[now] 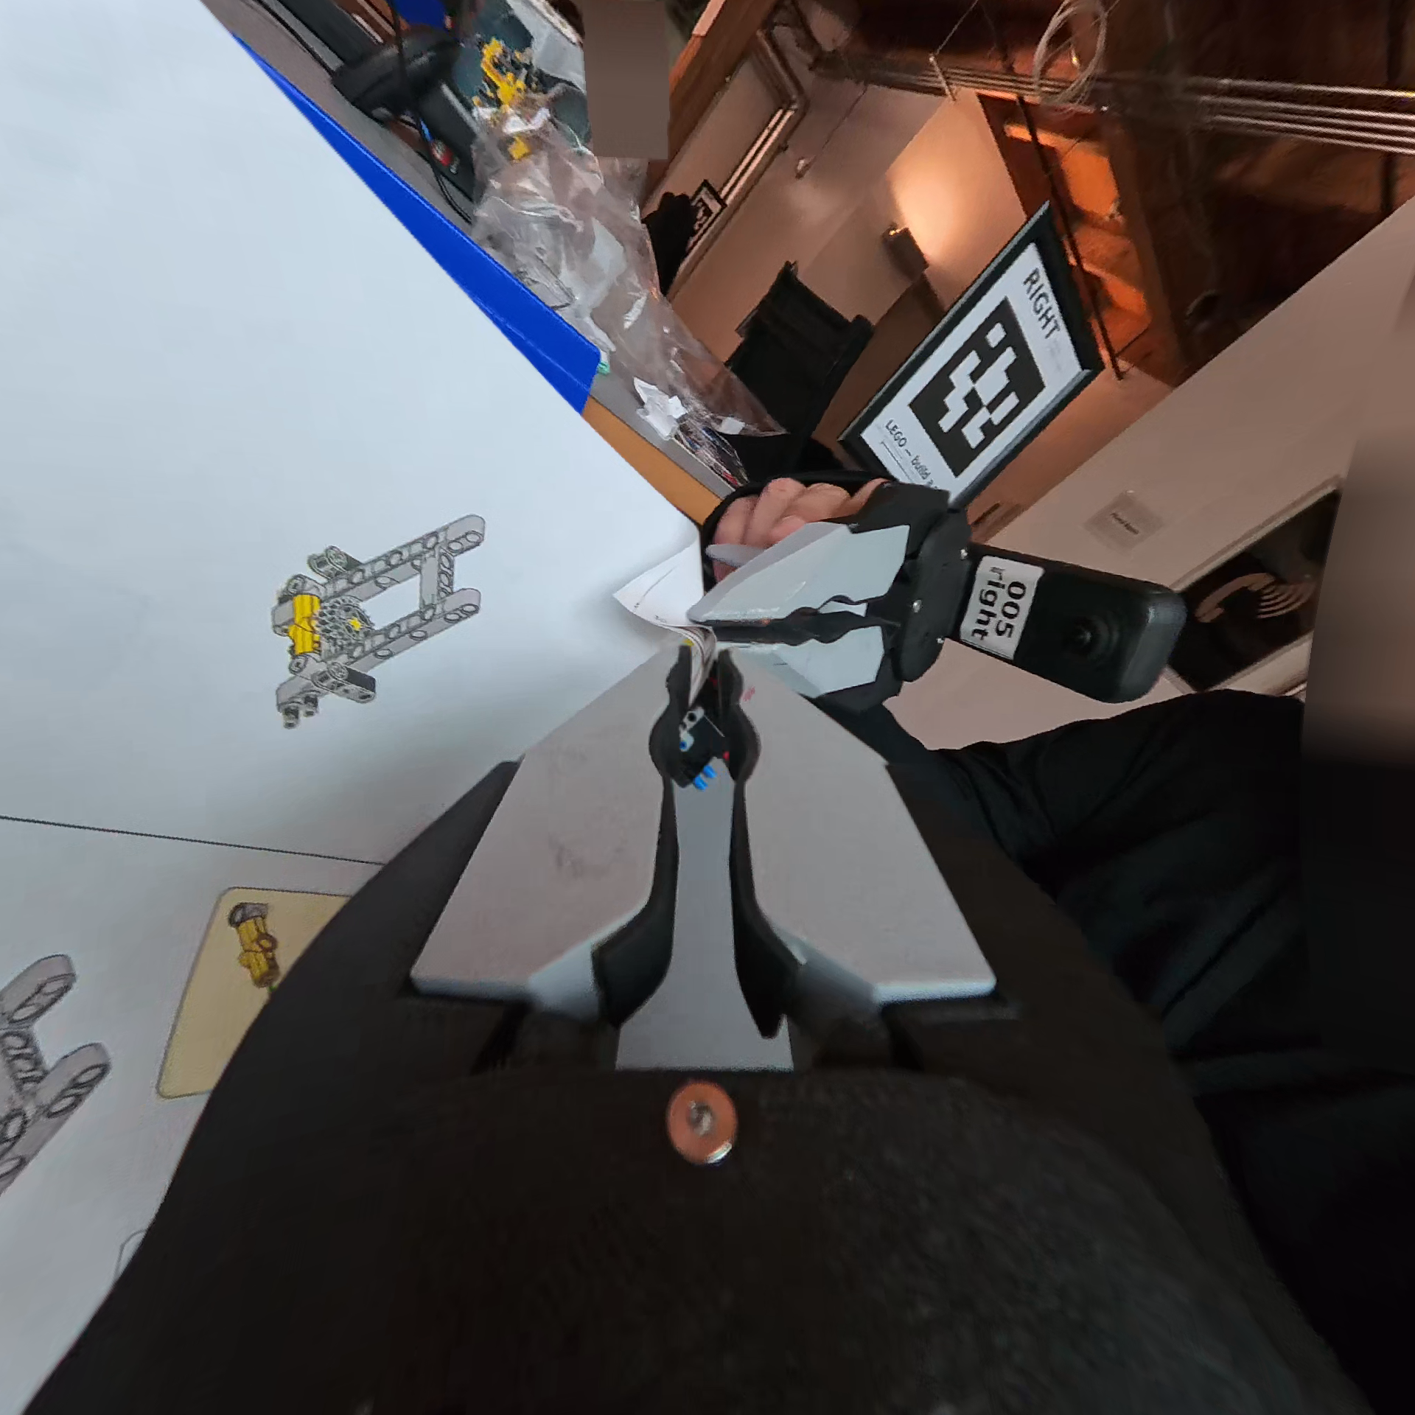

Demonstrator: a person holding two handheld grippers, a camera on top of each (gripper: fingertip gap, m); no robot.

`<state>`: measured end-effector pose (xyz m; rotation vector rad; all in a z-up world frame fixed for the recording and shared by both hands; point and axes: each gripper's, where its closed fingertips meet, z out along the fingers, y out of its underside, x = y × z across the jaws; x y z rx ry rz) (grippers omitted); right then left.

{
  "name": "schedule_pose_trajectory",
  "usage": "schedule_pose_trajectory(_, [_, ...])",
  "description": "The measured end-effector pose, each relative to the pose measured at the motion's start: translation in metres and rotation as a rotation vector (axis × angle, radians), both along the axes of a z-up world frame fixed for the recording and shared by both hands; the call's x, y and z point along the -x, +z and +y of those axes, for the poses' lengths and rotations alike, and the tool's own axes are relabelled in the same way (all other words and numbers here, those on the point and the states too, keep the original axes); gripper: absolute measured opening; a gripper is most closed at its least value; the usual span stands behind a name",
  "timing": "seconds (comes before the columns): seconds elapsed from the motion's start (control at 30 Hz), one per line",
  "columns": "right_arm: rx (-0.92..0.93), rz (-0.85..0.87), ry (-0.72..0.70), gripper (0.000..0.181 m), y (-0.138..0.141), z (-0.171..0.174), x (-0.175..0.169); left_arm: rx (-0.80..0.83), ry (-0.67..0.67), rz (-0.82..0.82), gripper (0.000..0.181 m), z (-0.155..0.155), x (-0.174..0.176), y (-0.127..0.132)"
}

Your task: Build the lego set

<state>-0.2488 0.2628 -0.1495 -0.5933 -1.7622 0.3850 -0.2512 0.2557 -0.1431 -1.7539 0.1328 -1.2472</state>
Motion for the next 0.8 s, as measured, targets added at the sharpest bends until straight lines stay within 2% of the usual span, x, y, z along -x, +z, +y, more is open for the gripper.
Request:
schedule_pose_trajectory(0.17, [-0.008, -0.002, 0.004, 0.000, -0.0005, -0.0019, 0.0002, 0.041, -0.024, 0.012, 0.004, -0.0012, -0.0057, -0.0076])
schedule_pose_trajectory(0.8, [-0.019, 0.006, 0.031, 0.000, 0.0031, -0.0089, -0.0025, 0.004, -0.023, -0.008, 0.000, -0.0061, -0.0045, -0.0029])
